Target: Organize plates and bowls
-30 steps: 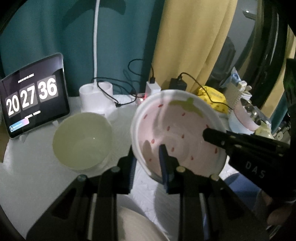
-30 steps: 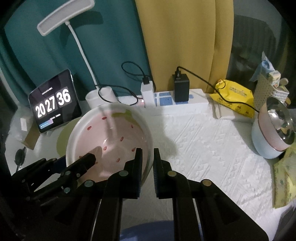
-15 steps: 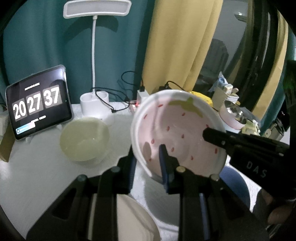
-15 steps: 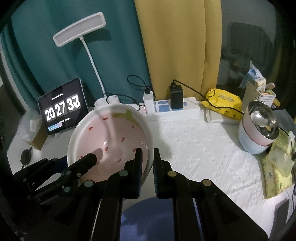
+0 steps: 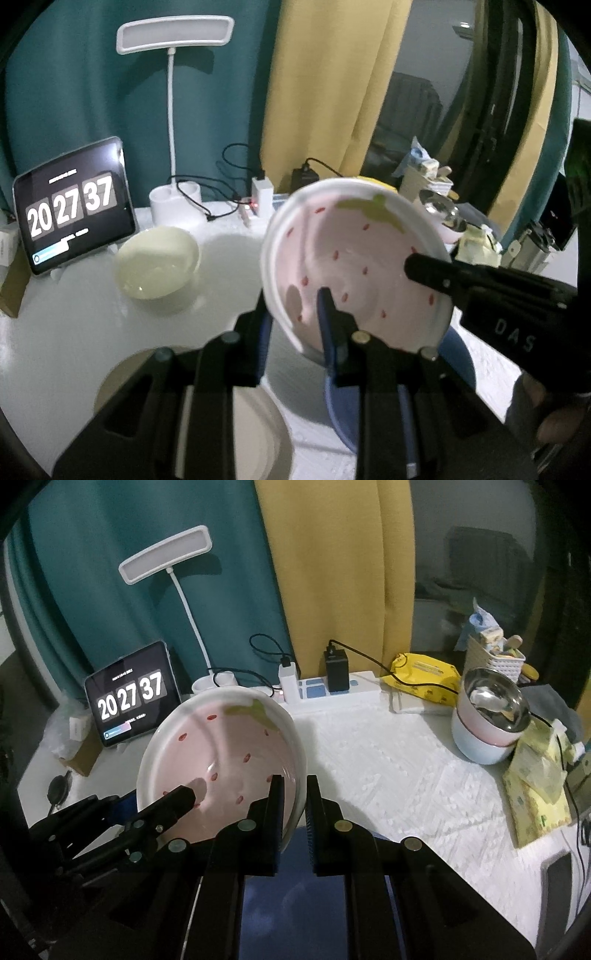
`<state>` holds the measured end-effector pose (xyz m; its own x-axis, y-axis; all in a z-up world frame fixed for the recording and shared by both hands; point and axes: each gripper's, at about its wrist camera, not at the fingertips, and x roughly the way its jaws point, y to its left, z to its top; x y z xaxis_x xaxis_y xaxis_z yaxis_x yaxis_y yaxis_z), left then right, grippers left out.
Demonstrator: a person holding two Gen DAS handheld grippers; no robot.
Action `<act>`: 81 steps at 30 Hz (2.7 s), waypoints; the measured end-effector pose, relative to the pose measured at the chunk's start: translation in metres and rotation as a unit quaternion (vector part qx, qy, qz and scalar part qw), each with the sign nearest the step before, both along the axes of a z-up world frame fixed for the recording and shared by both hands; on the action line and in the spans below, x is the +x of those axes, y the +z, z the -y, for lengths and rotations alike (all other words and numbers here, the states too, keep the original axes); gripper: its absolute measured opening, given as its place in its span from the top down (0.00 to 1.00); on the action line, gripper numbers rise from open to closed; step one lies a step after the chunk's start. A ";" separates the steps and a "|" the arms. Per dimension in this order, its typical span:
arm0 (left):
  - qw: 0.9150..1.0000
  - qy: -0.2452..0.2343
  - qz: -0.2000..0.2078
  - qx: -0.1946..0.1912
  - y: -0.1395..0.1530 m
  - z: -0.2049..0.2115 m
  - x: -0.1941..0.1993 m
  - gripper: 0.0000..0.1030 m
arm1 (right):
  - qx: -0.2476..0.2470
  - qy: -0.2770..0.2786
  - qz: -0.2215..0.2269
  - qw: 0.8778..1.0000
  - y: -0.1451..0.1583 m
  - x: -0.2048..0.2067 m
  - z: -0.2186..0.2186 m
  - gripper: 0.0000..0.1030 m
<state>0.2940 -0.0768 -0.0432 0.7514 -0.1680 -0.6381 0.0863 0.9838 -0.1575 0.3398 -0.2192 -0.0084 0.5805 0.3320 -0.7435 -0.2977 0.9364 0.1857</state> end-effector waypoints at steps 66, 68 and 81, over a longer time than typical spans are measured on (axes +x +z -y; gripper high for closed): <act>0.989 -0.065 -0.091 0.099 -0.071 0.082 -0.032 0.68 | -0.048 -0.040 -0.062 0.996 -0.078 -0.047 0.064 0.88; 0.989 -0.064 -0.089 0.097 -0.070 0.081 -0.033 0.68 | -0.053 -0.038 -0.061 0.996 -0.079 -0.046 0.063 0.88; 0.992 -0.057 -0.073 0.090 -0.058 0.071 -0.037 0.67 | -0.062 -0.001 -0.062 0.996 -0.079 -0.046 0.049 0.60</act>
